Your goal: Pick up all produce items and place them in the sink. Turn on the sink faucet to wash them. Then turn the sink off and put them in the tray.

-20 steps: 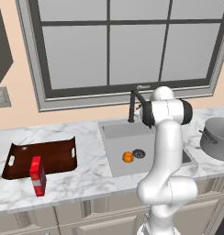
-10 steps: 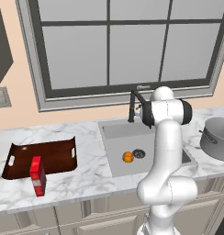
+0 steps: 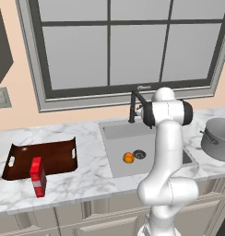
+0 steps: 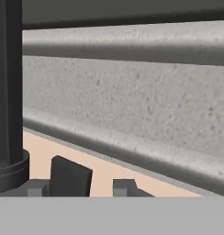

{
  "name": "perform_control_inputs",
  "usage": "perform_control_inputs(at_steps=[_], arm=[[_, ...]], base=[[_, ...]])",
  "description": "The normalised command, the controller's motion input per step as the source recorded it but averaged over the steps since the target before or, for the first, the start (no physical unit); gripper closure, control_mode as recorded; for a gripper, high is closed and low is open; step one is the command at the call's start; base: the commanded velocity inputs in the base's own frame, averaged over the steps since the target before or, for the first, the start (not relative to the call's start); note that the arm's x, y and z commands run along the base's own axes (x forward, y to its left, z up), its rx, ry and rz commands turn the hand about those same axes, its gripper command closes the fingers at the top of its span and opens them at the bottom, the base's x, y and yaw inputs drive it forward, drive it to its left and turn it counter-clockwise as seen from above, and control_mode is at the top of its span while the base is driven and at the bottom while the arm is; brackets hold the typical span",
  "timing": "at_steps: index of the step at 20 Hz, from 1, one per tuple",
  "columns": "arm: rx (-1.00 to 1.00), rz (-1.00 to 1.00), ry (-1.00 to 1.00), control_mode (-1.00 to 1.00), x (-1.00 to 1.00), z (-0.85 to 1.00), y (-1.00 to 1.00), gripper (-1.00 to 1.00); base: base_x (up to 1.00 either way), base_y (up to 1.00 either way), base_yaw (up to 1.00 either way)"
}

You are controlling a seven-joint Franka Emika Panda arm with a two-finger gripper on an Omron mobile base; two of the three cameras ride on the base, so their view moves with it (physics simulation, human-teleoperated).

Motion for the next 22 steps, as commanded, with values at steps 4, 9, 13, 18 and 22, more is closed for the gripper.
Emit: perform_control_inputs(at_steps=[4, 9, 13, 18, 22], arm=[[0.04, -0.01, 0.0, -1.0, -0.06, -0.35, -0.55, 1.0], [0.09, -0.03, 0.02, -1.0, -0.08, -0.3, -0.5, 1.0], [0.1, -0.05, 0.06, -1.0, -0.03, -0.34, -0.59, 1.0], [0.09, -0.06, 0.11, -1.0, -0.04, -0.39, -0.61, 1.0], [0.0, -0.03, 0.03, -1.0, -0.04, -0.23, -0.31, 1.0]], base=[[0.0, 0.0, 0.0], [0.0, 0.0, 0.0], [0.0, 0.0, 0.0], [0.0, 0.0, 0.0], [0.0, 0.0, 0.0]])
